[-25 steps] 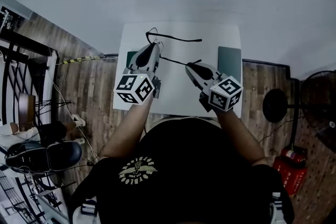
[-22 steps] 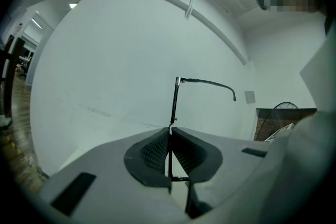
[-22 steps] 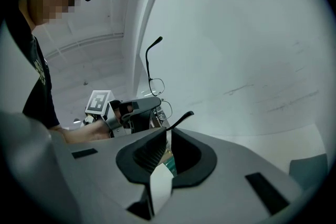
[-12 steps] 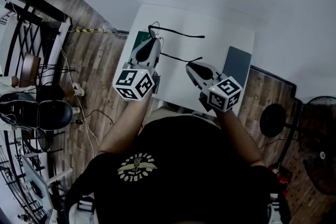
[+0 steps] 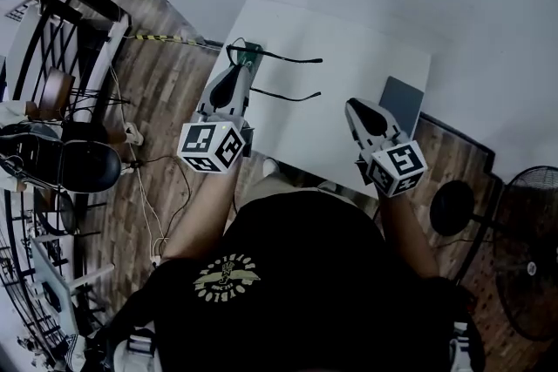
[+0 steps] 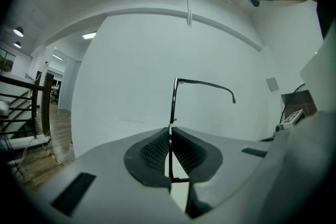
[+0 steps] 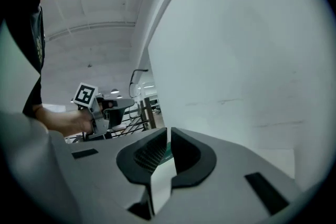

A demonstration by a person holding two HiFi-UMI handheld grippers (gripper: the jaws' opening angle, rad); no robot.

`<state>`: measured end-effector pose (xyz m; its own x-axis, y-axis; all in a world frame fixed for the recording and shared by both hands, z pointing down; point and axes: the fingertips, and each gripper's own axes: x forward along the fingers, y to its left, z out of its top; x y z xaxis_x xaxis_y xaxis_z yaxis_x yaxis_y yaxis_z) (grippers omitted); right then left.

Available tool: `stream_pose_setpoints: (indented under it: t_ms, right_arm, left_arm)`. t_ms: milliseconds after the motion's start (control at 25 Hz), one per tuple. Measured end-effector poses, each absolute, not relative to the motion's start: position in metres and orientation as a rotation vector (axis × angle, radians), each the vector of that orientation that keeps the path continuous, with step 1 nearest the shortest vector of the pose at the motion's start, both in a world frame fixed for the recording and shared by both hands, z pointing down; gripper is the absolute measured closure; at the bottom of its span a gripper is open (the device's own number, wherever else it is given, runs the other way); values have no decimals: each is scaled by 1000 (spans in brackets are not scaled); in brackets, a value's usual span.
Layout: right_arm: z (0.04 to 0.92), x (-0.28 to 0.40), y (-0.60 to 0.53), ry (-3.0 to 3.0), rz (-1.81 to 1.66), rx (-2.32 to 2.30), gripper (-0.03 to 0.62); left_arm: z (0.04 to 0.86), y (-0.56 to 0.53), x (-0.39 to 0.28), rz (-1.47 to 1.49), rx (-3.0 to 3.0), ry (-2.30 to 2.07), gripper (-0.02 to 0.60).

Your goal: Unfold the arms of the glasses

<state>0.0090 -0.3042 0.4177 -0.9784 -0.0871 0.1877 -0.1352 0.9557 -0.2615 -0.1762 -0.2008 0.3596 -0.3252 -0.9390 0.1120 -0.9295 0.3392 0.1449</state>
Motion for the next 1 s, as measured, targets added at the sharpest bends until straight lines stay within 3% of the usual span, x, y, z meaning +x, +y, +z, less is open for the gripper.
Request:
stream_pose_setpoints:
  t_ms: [480, 760, 1000]
  right_arm:
    - [335, 149, -362, -2991, 22, 755, 594]
    - [313, 167, -346, -2982, 10, 938, 594]
    - [303, 129, -323, -2960, 58, 1032, 594]
  left_arm:
    - [312, -175, -155, -24, 1852, -2472, 560]
    - [301, -187, -164, -7, 1969, -2411, 560]
    - [291, -190, -203, 5, 2063, -2325, 560]
